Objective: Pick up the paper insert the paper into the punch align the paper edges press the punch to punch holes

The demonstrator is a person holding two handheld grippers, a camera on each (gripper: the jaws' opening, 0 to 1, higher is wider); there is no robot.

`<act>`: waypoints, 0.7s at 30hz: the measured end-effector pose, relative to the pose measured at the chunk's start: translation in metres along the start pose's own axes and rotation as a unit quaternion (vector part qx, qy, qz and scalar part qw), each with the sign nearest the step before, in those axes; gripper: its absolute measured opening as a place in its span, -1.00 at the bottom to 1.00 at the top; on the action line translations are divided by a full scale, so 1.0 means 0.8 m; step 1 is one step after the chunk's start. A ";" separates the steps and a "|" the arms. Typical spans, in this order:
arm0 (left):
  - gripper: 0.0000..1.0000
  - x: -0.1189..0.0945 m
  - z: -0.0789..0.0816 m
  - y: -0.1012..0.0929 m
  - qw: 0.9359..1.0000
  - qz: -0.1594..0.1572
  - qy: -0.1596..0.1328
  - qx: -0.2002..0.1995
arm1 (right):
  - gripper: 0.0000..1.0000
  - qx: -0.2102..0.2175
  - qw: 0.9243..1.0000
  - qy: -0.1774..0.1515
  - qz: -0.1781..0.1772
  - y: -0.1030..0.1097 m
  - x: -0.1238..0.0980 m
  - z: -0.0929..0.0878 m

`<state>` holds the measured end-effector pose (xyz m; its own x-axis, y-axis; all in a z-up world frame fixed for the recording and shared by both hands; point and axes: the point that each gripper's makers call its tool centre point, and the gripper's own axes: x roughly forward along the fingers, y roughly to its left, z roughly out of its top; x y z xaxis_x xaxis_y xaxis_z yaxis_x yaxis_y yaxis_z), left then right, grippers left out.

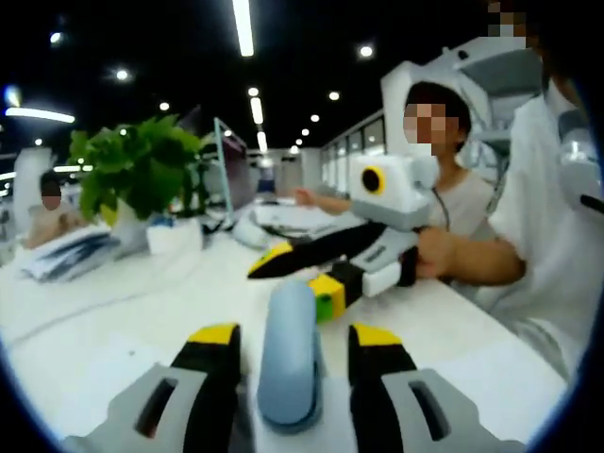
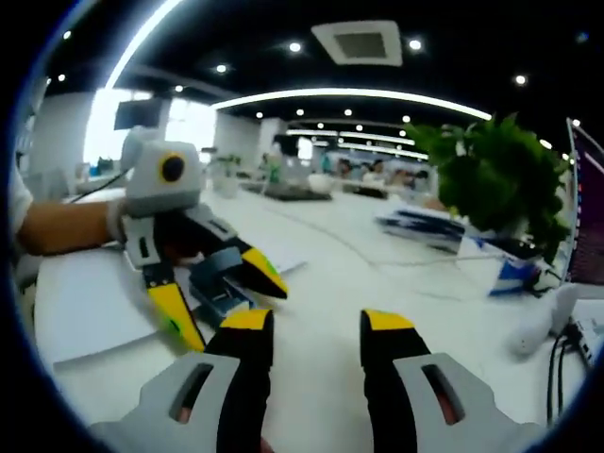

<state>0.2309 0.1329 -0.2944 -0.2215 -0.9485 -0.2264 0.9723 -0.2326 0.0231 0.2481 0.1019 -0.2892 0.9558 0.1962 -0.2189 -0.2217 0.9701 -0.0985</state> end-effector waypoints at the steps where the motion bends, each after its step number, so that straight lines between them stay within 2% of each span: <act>1: -0.12 0.000 0.001 0.000 1.000 0.001 -0.002 0.001 | -0.22 0.006 1.000 -0.004 0.000 -0.001 -0.001 0.001; 8: -0.24 0.002 0.000 -0.002 1.000 0.000 -0.003 0.000 | -0.22 0.017 1.000 -0.009 -0.001 -0.003 -0.002 0.001; 21: -0.32 0.003 -0.002 0.000 1.000 0.002 0.000 0.004 | -0.28 0.020 1.000 -0.020 0.002 -0.002 -0.004 0.006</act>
<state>0.2304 0.1307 -0.2966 -0.2173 -0.9494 -0.2267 0.9726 -0.2302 0.0322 0.2463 0.1003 -0.2839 0.9622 0.2044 -0.1800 -0.2179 0.9742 -0.0586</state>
